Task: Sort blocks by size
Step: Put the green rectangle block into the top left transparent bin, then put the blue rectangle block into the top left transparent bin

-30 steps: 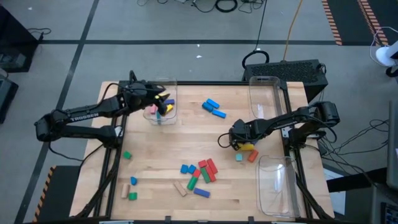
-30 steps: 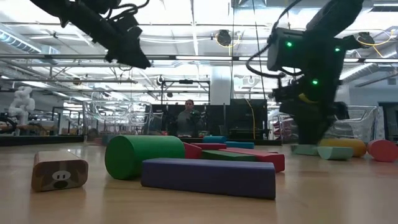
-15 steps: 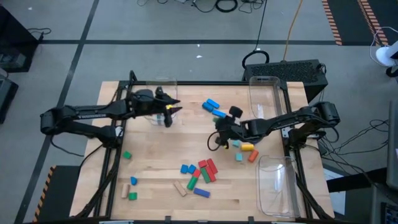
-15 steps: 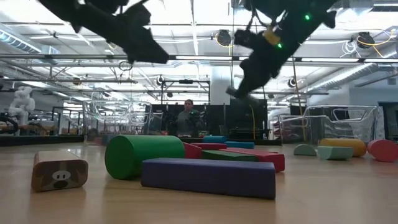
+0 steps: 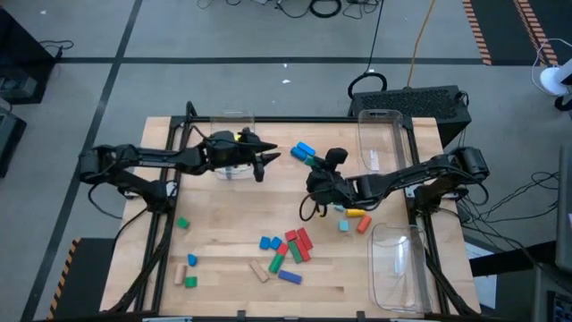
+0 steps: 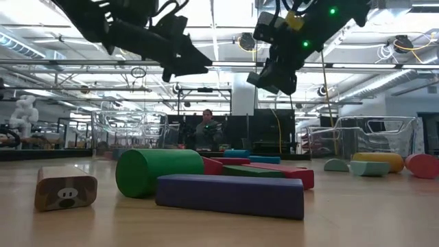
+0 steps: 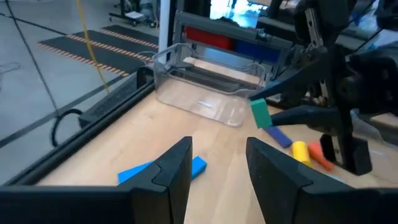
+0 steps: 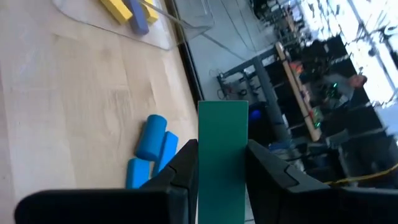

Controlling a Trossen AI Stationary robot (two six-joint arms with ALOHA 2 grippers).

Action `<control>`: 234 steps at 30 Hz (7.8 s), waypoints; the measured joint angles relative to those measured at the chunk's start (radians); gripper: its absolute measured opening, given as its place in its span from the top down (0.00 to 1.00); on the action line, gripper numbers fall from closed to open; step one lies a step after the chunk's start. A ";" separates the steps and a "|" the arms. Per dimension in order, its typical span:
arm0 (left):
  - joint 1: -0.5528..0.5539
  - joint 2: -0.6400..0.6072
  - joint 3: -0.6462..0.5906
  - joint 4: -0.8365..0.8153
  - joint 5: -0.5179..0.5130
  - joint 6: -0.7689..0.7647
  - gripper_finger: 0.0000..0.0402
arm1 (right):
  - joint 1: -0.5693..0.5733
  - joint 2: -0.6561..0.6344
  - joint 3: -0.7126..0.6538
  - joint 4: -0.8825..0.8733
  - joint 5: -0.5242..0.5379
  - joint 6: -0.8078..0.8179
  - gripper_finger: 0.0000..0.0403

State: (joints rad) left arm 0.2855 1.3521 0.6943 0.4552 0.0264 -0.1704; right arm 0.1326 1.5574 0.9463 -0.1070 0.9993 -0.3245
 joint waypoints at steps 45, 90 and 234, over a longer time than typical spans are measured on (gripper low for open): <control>-0.032 0.217 0.193 0.023 0.108 -0.146 0.45 | -0.041 -0.001 0.001 0.131 0.059 -0.386 0.79; -0.044 0.304 0.263 0.034 0.058 -0.162 0.86 | -0.047 -0.001 0.001 0.205 -0.032 -0.347 0.77; -0.112 0.261 0.070 0.157 -0.076 -0.511 0.50 | -0.194 -0.040 -0.140 -0.017 -0.442 -0.032 0.82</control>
State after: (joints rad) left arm 0.1733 1.6128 0.7645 0.6126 -0.0499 -0.6817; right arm -0.0615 1.5174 0.8059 -0.1240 0.5575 -0.3567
